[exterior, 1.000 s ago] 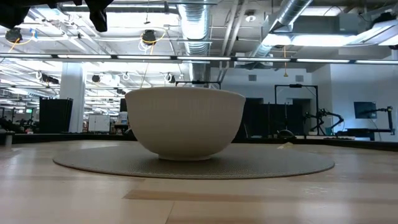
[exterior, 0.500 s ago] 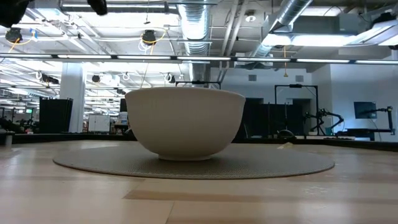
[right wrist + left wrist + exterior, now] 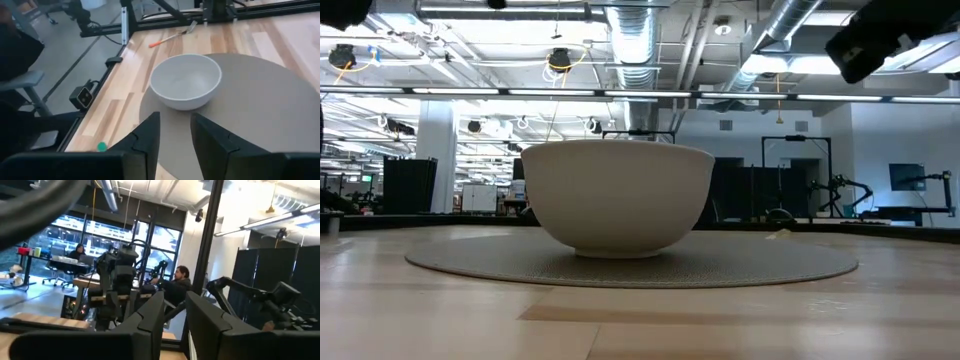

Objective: Pick & Place Utensil
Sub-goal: Put the orange fork in the white bowl on the gray placemat

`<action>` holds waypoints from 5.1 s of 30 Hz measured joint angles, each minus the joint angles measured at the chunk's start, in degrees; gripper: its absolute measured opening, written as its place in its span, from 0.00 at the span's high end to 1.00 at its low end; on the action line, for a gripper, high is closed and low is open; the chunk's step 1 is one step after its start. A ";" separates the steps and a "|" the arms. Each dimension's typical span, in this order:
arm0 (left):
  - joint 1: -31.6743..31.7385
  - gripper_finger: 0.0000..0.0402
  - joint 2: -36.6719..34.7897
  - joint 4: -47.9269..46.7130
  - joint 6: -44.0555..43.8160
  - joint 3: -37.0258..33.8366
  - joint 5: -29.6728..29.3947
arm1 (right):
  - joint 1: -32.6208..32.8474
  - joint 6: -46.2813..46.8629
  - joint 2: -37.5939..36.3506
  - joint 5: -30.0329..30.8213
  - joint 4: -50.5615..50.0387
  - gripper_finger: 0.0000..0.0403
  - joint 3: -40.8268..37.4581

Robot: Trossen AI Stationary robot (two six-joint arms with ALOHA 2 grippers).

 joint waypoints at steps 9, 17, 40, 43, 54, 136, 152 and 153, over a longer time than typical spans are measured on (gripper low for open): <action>-2.30 0.77 8.19 -31.16 -2.59 18.42 -10.67 | 1.86 -0.26 1.91 0.02 0.98 0.74 -0.13; -10.66 0.77 10.79 -53.30 -27.91 29.30 -18.15 | 1.82 -0.26 2.11 0.02 0.97 0.74 -0.13; -20.66 0.77 21.95 -99.05 -119.37 29.26 20.63 | 1.80 -0.38 2.11 0.04 0.99 0.74 -0.13; -21.52 0.77 23.14 -104.02 -123.90 29.26 25.92 | 1.80 -0.37 2.11 0.04 0.99 0.74 -0.13; -21.96 0.77 29.68 -108.17 -130.18 24.91 25.72 | 1.80 -0.31 2.11 0.04 0.99 0.74 -0.13; -26.67 0.75 29.34 -97.97 -123.64 20.19 9.97 | 1.80 0.20 2.13 0.07 0.93 0.74 -0.13; -24.07 0.96 29.49 -94.59 -118.68 20.03 -2.49 | 1.80 0.18 2.13 0.36 1.03 0.74 -0.13; -22.97 0.96 29.49 -93.25 -117.31 20.40 -3.16 | 1.80 0.14 2.13 0.57 1.14 0.74 -0.13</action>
